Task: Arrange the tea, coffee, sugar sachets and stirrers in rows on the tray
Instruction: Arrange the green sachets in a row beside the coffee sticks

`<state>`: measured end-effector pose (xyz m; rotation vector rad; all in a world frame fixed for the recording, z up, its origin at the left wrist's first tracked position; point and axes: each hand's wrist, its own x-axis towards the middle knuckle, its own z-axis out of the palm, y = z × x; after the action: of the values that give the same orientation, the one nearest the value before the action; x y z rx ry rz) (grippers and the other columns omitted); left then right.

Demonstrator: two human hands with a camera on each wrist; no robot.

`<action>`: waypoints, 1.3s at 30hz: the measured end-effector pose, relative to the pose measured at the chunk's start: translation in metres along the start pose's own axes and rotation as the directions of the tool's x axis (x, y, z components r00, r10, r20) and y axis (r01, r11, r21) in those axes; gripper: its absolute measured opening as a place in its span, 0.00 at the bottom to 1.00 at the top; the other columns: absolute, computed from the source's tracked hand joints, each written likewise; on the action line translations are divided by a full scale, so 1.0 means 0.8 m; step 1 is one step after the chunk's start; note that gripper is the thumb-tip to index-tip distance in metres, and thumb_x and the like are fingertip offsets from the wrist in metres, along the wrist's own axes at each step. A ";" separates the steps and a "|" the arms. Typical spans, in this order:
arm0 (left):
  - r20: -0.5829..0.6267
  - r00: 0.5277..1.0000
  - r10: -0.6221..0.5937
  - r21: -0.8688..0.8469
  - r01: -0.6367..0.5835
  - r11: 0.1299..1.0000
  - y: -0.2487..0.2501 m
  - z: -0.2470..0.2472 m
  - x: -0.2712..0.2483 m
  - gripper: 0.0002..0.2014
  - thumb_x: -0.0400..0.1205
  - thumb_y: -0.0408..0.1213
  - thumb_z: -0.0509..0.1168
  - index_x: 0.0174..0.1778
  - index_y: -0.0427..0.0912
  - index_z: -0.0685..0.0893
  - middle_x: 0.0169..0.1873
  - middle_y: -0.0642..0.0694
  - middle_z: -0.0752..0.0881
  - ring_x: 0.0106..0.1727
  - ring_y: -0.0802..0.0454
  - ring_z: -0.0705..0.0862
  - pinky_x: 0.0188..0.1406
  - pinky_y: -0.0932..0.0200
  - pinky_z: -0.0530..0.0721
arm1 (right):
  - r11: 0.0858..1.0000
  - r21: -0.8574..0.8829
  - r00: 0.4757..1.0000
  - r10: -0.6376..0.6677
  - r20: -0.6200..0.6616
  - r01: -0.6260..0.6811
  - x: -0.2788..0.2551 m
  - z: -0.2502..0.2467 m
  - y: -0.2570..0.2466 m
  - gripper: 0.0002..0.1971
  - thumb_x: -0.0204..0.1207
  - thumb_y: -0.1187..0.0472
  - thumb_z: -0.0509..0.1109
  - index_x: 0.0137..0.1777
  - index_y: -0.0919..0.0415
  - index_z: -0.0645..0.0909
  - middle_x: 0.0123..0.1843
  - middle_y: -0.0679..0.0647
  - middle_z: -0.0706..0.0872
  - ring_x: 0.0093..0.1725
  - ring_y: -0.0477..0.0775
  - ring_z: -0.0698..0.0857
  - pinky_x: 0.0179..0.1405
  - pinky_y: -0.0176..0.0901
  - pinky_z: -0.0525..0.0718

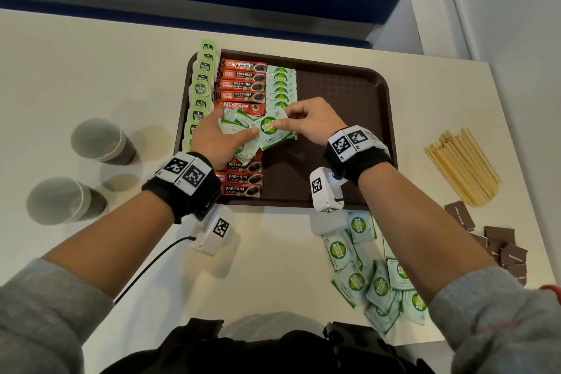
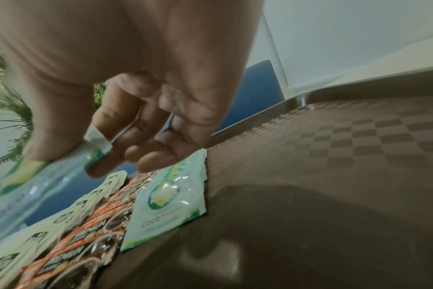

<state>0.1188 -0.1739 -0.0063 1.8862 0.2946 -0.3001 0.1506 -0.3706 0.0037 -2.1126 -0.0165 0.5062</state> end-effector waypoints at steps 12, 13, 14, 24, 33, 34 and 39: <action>-0.053 0.998 -0.023 0.026 0.025 0.999 -0.001 -0.008 0.005 0.20 0.75 0.41 0.75 0.58 0.37 0.79 0.39 0.52 0.83 0.34 0.62 0.81 0.19 0.78 0.77 | 0.984 -0.022 0.983 0.173 -0.063 -0.175 -0.003 -0.001 0.040 0.12 0.75 0.61 0.73 0.56 0.63 0.81 0.49 0.62 0.90 0.44 0.57 0.88 0.44 0.43 0.86; -0.054 0.998 -0.021 0.029 0.023 0.999 -0.001 -0.007 0.004 0.20 0.75 0.41 0.75 0.58 0.38 0.79 0.39 0.52 0.83 0.34 0.63 0.81 0.19 0.78 0.77 | 0.983 -0.029 0.982 0.177 -0.067 -0.179 -0.003 0.001 0.041 0.12 0.75 0.62 0.74 0.56 0.63 0.81 0.48 0.62 0.90 0.42 0.56 0.87 0.44 0.44 0.87; -0.054 0.998 -0.019 0.035 0.020 0.999 -0.001 -0.007 0.005 0.20 0.75 0.42 0.75 0.59 0.38 0.79 0.41 0.52 0.84 0.34 0.63 0.81 0.19 0.78 0.77 | 0.983 -0.033 0.981 0.179 -0.076 -0.181 -0.003 0.003 0.041 0.12 0.74 0.62 0.74 0.56 0.63 0.80 0.47 0.63 0.90 0.41 0.55 0.87 0.44 0.44 0.87; -0.062 0.998 -0.032 0.028 0.034 0.999 0.001 -0.007 0.001 0.21 0.75 0.41 0.75 0.60 0.39 0.80 0.44 0.49 0.84 0.35 0.64 0.81 0.20 0.78 0.77 | 0.970 -0.135 0.961 0.169 -0.221 -0.201 0.002 0.013 0.042 0.12 0.67 0.61 0.80 0.46 0.56 0.79 0.39 0.57 0.88 0.40 0.55 0.88 0.49 0.49 0.87; -0.047 0.999 -0.023 0.026 0.024 0.999 0.005 -0.005 -0.002 0.21 0.76 0.40 0.74 0.62 0.37 0.79 0.46 0.48 0.84 0.33 0.66 0.79 0.18 0.79 0.75 | 0.967 -0.178 0.958 0.136 -0.253 -0.185 0.006 0.010 0.036 0.14 0.66 0.62 0.81 0.48 0.57 0.80 0.29 0.44 0.79 0.31 0.37 0.77 0.26 0.19 0.69; -0.043 0.999 -0.023 0.024 0.024 0.999 0.005 -0.005 -0.001 0.22 0.76 0.40 0.74 0.62 0.37 0.79 0.46 0.47 0.84 0.33 0.66 0.79 0.18 0.79 0.75 | 0.966 -0.177 0.958 0.138 -0.253 -0.186 0.006 0.010 0.036 0.14 0.66 0.62 0.81 0.48 0.57 0.80 0.29 0.44 0.79 0.30 0.37 0.77 0.27 0.19 0.69; -0.043 0.999 -0.026 0.023 0.027 0.999 0.004 -0.006 0.000 0.22 0.75 0.40 0.75 0.62 0.37 0.79 0.47 0.46 0.84 0.34 0.65 0.80 0.19 0.78 0.76 | 0.966 -0.180 0.958 0.138 -0.252 -0.186 0.008 0.012 0.036 0.14 0.65 0.62 0.81 0.47 0.58 0.80 0.30 0.45 0.80 0.30 0.38 0.77 0.29 0.26 0.70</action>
<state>0.1201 -0.1708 -0.0020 1.9153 0.3462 -0.2820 0.1479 -0.3778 -0.0260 -2.3755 0.2555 0.3564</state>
